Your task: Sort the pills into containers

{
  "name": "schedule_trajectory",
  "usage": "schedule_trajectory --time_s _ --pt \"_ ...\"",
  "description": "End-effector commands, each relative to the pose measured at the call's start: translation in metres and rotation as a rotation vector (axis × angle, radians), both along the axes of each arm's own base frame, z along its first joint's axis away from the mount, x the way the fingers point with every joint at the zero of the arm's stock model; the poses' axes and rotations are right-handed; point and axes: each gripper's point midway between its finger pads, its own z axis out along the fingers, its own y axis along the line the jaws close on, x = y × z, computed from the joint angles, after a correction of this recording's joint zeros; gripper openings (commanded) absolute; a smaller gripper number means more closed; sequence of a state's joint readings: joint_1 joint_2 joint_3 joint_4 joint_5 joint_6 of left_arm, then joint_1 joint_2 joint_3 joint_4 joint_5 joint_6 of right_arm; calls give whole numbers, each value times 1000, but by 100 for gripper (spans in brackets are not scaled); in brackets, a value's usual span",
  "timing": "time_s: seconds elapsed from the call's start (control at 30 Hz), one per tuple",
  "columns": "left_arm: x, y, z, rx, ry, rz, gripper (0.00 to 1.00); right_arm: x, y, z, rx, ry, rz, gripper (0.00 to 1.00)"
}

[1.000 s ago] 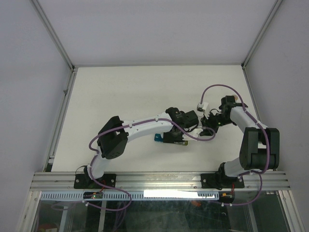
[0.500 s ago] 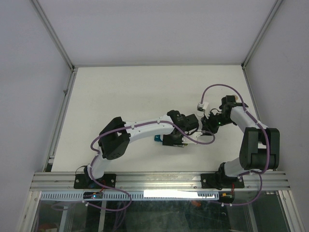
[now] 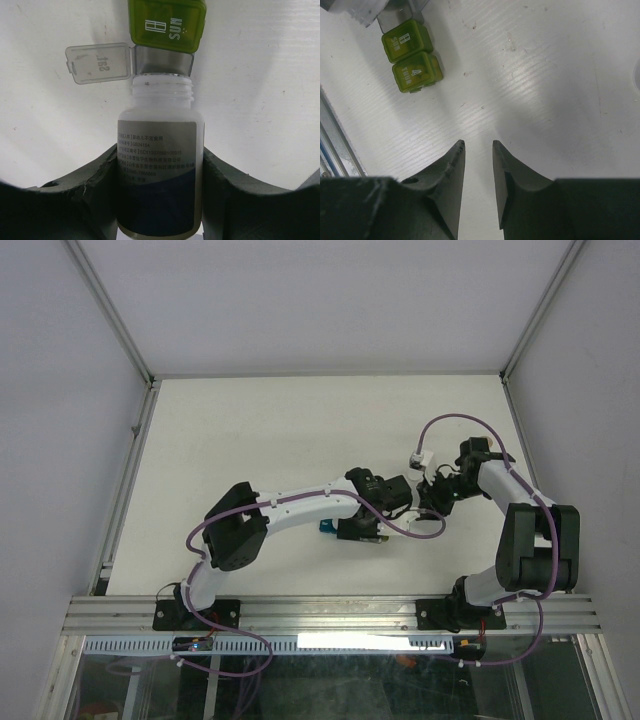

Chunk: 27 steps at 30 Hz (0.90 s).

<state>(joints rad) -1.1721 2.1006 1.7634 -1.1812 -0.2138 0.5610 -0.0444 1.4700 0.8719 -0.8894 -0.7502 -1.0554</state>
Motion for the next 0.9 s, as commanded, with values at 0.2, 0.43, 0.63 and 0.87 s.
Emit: schedule_trajectory --time_s 0.2,0.43,0.63,0.87 --pt "8 -14 26 -117 -72 -34 0 14 3 15 41 -49 -7 32" --pt "17 -2 20 -37 -99 26 0 13 2 16 38 -44 -9 32" --pt "16 1 18 -29 -81 47 0 13 1 16 38 -42 -13 32" --pt "10 -12 28 -86 -40 60 0 13 1 16 43 -46 -11 32"
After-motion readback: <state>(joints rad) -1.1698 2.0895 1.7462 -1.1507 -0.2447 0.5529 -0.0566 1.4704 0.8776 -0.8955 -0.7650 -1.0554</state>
